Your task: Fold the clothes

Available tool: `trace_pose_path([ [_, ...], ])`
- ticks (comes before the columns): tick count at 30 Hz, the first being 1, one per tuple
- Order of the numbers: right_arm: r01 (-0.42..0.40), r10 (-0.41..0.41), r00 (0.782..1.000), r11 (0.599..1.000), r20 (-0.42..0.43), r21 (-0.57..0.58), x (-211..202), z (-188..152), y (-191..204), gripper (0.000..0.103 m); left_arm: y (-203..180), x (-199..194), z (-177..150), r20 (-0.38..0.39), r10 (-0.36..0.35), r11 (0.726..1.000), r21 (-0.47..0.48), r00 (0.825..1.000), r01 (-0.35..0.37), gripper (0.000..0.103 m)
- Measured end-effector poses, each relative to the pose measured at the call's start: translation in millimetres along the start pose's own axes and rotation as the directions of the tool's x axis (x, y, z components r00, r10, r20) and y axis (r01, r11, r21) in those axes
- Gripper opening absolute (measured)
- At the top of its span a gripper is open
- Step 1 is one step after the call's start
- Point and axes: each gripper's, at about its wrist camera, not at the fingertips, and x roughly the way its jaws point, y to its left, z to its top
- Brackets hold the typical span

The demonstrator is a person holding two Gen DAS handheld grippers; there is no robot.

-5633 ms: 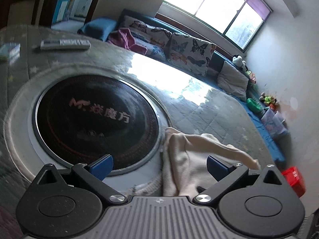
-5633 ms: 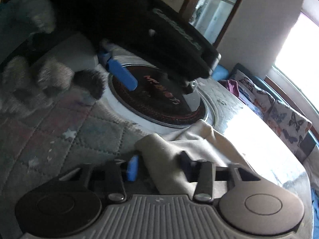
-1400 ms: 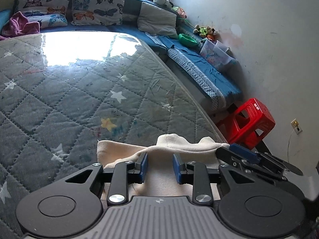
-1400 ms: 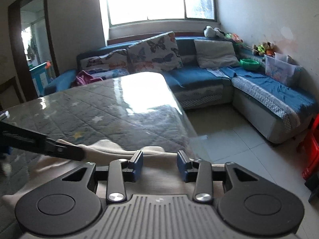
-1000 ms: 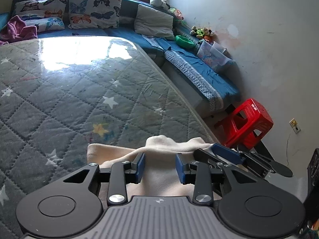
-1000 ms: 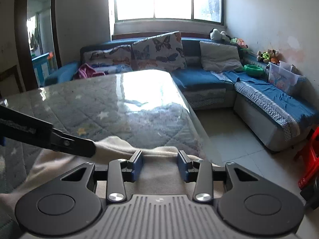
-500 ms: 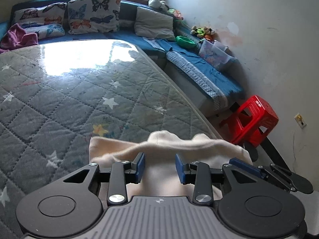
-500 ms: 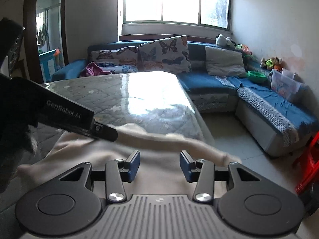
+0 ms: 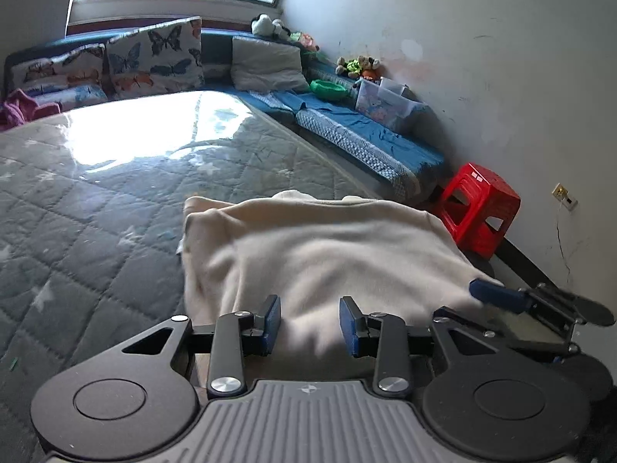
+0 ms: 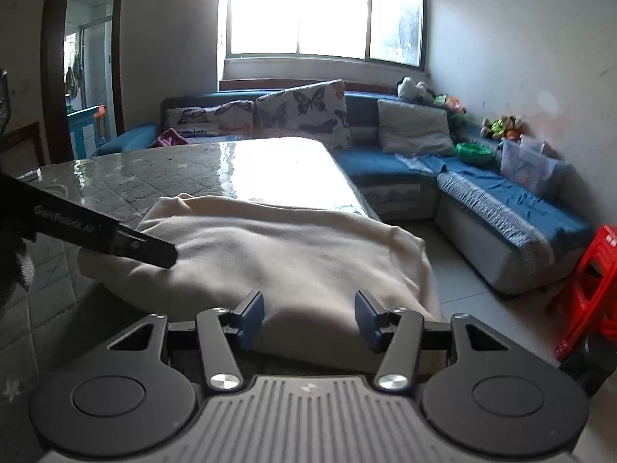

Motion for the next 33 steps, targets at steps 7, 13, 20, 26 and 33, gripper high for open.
trace_pose_path([
  [7, 0.017, -0.017, 1.000, 1.000, 0.001, 0.000, -4, -7, 8, 0.061, 4, -12, -10, 0.018, 0.019, 1.000, -0.022, 1.000, -0.018, 0.039],
  [13, 0.016, -0.016, 1.000, 0.998, -0.001, 0.053, -11, -10, 6, 0.062, 8, -27, -17, 0.034, 0.032, 0.998, -0.046, 0.999, -0.031, 0.047],
  [20, -0.013, 0.014, 1.000, 0.996, -0.005, 0.085, -20, -17, 15, 0.080, 13, -34, -30, 0.004, 0.066, 0.996, -0.064, 0.998, -0.066, 0.059],
  [26, -0.020, 0.019, 1.000, 0.994, 0.002, 0.104, -27, -19, 24, 0.091, 16, -40, -42, -0.028, 0.099, 0.993, -0.064, 0.995, -0.101, 0.072],
  [33, -0.013, 0.012, 1.000, 0.994, 0.004, 0.106, -32, -22, 35, 0.102, 16, -51, -48, -0.029, 0.130, 0.989, -0.062, 0.991, -0.132, 0.094],
])
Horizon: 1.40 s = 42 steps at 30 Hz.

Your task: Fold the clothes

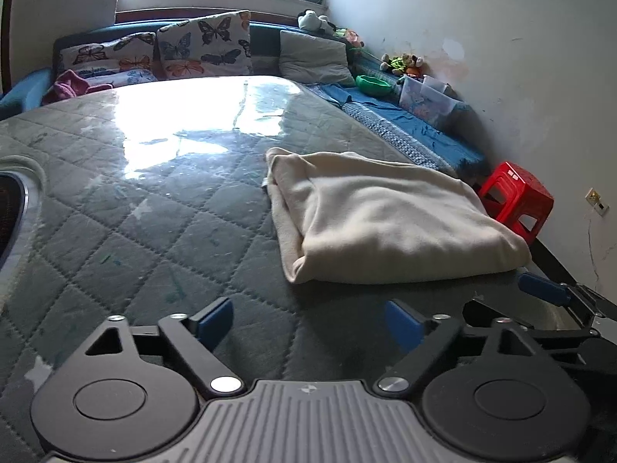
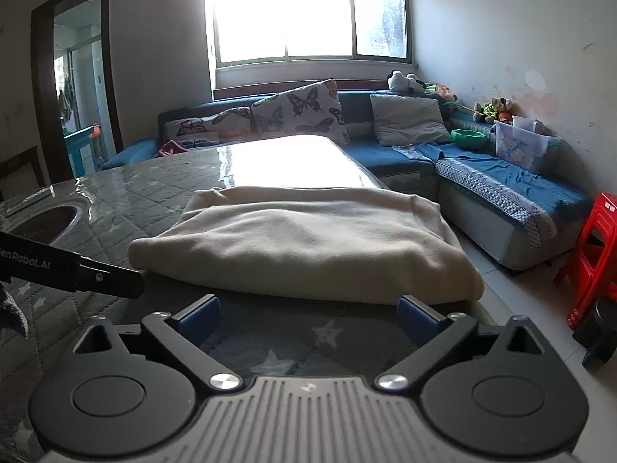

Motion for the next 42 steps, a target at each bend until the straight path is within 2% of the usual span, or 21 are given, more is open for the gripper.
trace_pose_path([
  [4, 0.009, -0.009, 1.000, 1.000, 0.000, -0.001, -2, -1, 6, 0.103, 2, -6, -2, 0.007, 0.017, 1.000, -0.003, 1.000, -0.017, 0.103],
  [21, 0.015, -0.015, 1.000, 1.000, 0.002, 0.015, -6, -6, 25, 0.103, 17, -31, -14, 0.055, 0.065, 0.998, -0.027, 0.996, -0.063, 0.103],
  [42, 0.000, 0.000, 1.000, 0.994, 0.004, 0.111, -15, -17, 29, 0.103, 7, -41, -28, 0.068, 0.074, 0.997, 0.017, 0.995, -0.076, 0.103],
])
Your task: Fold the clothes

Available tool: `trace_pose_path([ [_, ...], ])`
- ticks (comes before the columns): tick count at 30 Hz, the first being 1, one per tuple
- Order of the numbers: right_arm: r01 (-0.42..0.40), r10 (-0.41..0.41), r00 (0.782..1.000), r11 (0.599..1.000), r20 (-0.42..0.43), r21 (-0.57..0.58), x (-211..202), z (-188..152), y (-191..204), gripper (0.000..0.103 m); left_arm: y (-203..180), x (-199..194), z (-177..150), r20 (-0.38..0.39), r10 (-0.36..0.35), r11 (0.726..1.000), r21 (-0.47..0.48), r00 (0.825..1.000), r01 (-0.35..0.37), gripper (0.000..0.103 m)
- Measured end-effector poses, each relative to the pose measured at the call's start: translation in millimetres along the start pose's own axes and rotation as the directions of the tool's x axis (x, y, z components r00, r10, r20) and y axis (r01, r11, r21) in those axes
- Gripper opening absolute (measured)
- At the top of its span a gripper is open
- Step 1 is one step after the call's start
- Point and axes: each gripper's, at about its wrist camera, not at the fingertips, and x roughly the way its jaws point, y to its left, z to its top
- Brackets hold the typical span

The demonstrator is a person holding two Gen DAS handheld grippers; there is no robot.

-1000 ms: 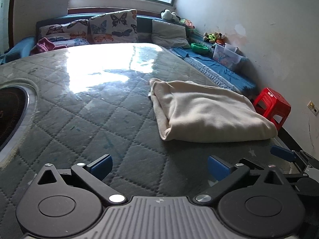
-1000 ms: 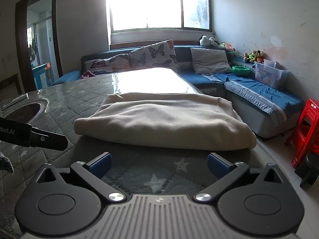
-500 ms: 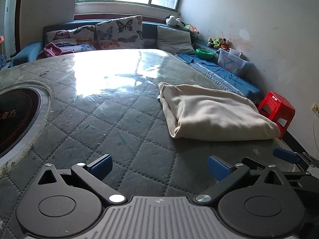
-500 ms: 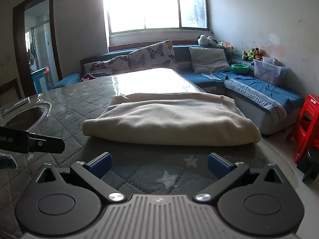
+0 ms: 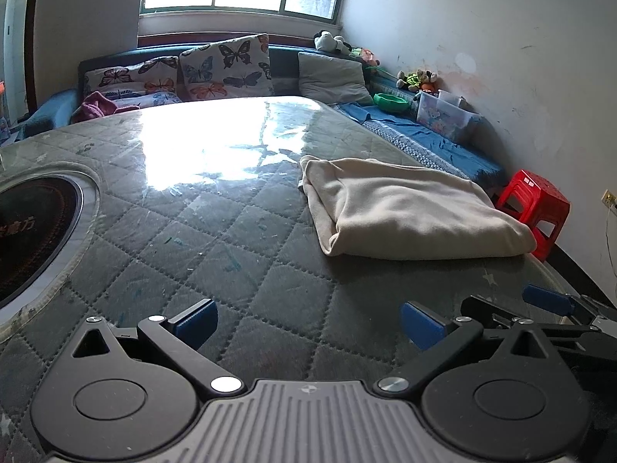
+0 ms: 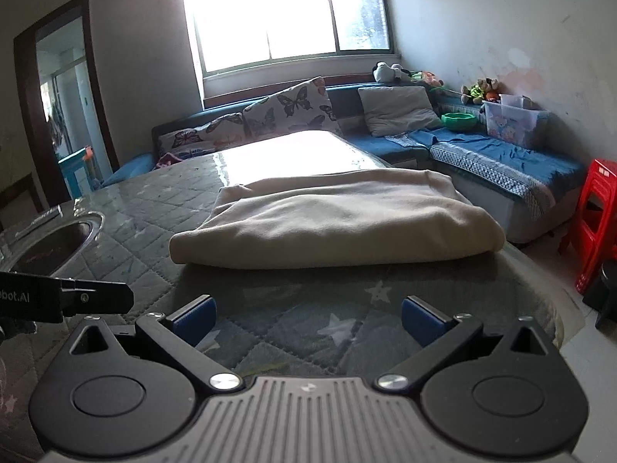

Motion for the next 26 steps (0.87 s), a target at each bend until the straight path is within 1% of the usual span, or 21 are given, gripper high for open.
trace_pose_path([
  [16, 0.007, -0.007, 0.999, 1.000, 0.031, 0.003, -9, -3, 3, 0.103, -8, -6, -4, 0.000, -0.011, 0.999, 0.034, 1.000, 0.011, 0.103],
  [26, 0.012, -0.012, 0.999, 1.000, 0.044, 0.007, -13, -3, 1, 0.103, -11, -6, -4, 0.002, -0.006, 0.999, 0.045, 1.000, 0.006, 0.103],
])
